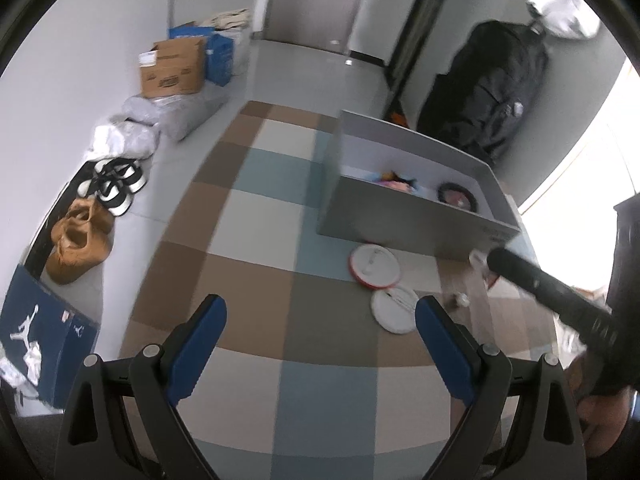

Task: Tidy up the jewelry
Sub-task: 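Grasp the small red-and-white item with the right gripper while the left approaches the white badge, then close the left gripper on the plain white round badge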

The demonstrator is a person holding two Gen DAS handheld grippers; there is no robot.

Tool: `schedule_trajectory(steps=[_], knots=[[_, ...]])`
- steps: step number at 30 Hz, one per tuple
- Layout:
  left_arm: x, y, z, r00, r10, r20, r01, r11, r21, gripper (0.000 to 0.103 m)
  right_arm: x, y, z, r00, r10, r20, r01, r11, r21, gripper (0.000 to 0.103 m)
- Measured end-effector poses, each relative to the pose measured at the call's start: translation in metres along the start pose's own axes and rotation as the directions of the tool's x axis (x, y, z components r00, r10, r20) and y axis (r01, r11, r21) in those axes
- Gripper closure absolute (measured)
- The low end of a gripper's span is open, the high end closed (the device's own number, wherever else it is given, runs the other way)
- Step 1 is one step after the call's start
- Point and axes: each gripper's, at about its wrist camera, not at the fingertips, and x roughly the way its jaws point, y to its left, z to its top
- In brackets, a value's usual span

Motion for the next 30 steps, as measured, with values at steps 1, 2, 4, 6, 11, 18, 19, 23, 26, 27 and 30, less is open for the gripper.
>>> schedule_trajectory(steps=[1,2,4,6,11,18,19,23,26,27,30], knots=[[0.001,-0.004,-0.001,1.000,-0.003,-0.003,0.004,1.000,0.020,0.010,-0.002,-0.001,0.001,1.000,0.000,0.005,0.000,1.000,0.002,0.086],[0.003,-0.011,-0.002,1.000,-0.006,-0.009,0.007,0.999,0.048,0.010,-0.004,-0.002,0.002,1.000,-0.001,0.012,0.001,1.000,0.002,0.086],[0.006,-0.018,-0.003,1.000,-0.008,-0.021,0.009,0.997,0.077,0.010,-0.009,-0.004,0.004,1.000,-0.002,0.026,0.002,1.000,0.010,0.086],[0.010,-0.027,-0.005,0.999,-0.005,-0.031,0.009,0.994,0.111,0.010,-0.013,-0.007,0.003,0.999,-0.005,0.036,0.004,1.000,0.023,0.086],[0.018,-0.040,-0.008,0.998,0.040,-0.049,-0.031,0.985,0.168,0.010,-0.023,-0.012,0.003,0.999,-0.003,0.055,0.000,0.999,0.048,0.086],[0.031,-0.038,-0.005,0.996,0.048,-0.081,-0.038,0.991,0.126,0.010,-0.035,-0.019,0.003,0.997,-0.003,0.077,-0.001,0.998,0.060,0.086],[0.032,-0.040,-0.004,0.995,0.055,-0.081,-0.044,0.991,0.127,0.011,-0.036,-0.020,0.004,0.997,-0.006,0.080,0.001,0.998,0.063,0.086],[0.037,-0.051,-0.007,0.990,0.115,-0.078,-0.101,0.980,0.172,0.022,-0.044,-0.026,0.005,0.995,-0.008,0.095,0.001,0.997,0.077,0.086],[0.042,-0.057,-0.010,0.984,0.155,-0.082,-0.137,0.971,0.197,0.028,-0.048,-0.030,0.003,0.995,-0.011,0.097,0.003,0.996,0.084,0.086],[0.042,-0.058,-0.010,0.983,0.163,-0.083,-0.144,0.970,0.198,0.031,-0.049,-0.030,0.003,0.995,-0.012,0.096,0.004,0.996,0.087,0.086],[0.040,-0.060,-0.009,0.986,0.139,-0.093,-0.118,0.972,0.201,0.047,-0.050,-0.033,0.002,0.995,-0.015,0.096,0.006,0.996,0.093,0.086]])
